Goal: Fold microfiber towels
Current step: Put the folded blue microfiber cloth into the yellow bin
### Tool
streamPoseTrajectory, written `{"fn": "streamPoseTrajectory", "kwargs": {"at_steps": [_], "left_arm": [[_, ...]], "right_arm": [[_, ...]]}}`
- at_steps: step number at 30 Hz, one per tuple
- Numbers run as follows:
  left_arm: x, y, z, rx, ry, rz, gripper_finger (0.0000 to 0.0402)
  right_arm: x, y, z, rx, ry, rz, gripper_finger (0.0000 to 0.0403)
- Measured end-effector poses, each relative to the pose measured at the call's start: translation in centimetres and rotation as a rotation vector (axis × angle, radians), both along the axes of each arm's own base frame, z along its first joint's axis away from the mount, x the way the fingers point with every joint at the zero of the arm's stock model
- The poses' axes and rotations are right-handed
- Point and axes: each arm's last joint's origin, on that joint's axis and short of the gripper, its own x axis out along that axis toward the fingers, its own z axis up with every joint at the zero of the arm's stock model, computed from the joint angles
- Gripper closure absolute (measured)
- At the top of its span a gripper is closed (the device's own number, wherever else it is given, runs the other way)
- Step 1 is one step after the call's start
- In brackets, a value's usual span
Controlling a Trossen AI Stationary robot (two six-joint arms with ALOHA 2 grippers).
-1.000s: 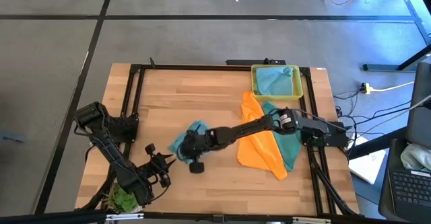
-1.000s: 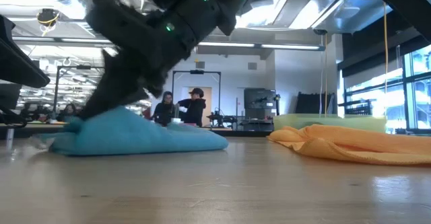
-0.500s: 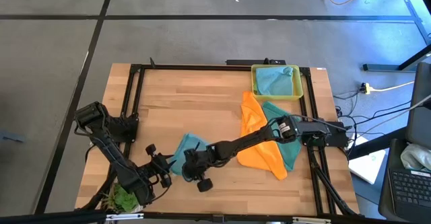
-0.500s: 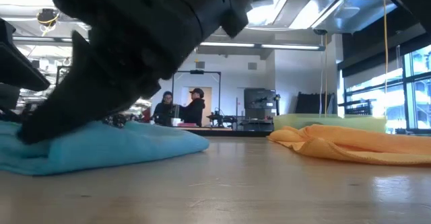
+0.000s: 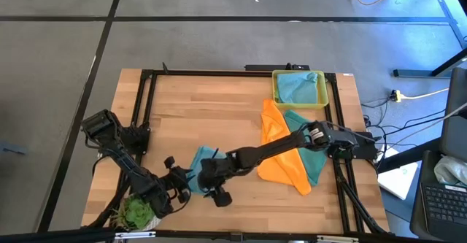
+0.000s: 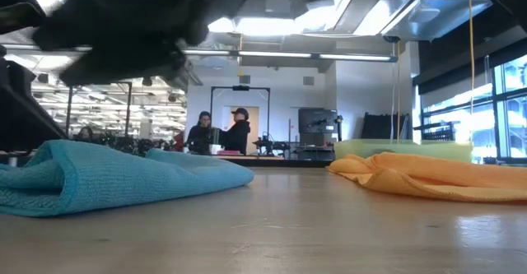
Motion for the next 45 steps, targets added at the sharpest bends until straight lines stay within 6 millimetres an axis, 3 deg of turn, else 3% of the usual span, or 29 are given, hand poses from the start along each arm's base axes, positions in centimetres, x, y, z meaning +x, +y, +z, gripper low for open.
{"fn": "streamPoseTrajectory", "kwargs": {"at_steps": [4,7,15,19,28,45], "left_arm": [[0.0,-0.1,-0.1,-0.032,0.028,-0.008,0.0305],[0.1,-0.3,-0.3,-0.050,0.047,-0.016,0.0305],[0.7,-0.2,-1.0,-0.082,0.104,-0.021,0.0305],[0.7,-0.2,-1.0,-0.076,0.104,-0.019,0.0305],[0.7,-0.1,-1.0,-0.061,0.101,-0.017,0.0305],[0.8,0.2,-1.0,-0.037,0.094,-0.009,0.0305]], "right_arm": [[-1.3,-2.4,1.5,-0.163,0.113,-0.154,0.0166],[-1.5,-5.4,1.0,-0.172,0.226,-0.254,0.0165],[-1.9,-15.2,-1.2,0.055,0.433,-0.358,0.0165],[-2.1,-17.8,-3.4,0.252,0.409,-0.370,0.0165],[-3.0,-17.5,-7.7,0.507,0.367,-0.331,0.0165],[-2.9,-11.8,-9.0,0.464,0.358,-0.304,0.0179]]}}
